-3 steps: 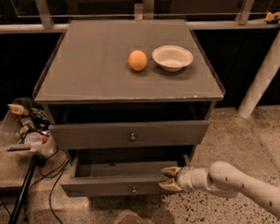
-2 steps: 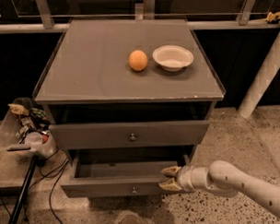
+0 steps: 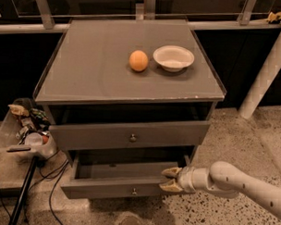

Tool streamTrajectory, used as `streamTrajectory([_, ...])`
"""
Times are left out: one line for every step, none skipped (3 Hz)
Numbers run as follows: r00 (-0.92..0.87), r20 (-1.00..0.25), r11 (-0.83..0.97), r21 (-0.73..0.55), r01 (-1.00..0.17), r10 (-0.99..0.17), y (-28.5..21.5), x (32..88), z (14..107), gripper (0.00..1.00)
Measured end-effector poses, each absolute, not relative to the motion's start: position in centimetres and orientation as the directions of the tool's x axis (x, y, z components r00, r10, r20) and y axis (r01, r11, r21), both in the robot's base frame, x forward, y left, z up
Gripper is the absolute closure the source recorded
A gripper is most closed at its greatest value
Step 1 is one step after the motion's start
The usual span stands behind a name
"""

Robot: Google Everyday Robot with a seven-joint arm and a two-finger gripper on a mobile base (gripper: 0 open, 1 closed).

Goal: Open middle drawer

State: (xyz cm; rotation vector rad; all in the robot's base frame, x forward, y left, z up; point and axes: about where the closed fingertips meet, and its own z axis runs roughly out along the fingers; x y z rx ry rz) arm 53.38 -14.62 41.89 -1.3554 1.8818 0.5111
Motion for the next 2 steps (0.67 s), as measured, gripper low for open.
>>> streamTrajectory([-0.160,-0.761,0.360,-0.103,-0.927,-0.629,-14.62,53.38,41.89,0.36])
streamTrajectory([-0.160,-0.761,0.360,-0.103,-0.927,-0.629,-14.61,53.38,41.88,0.39])
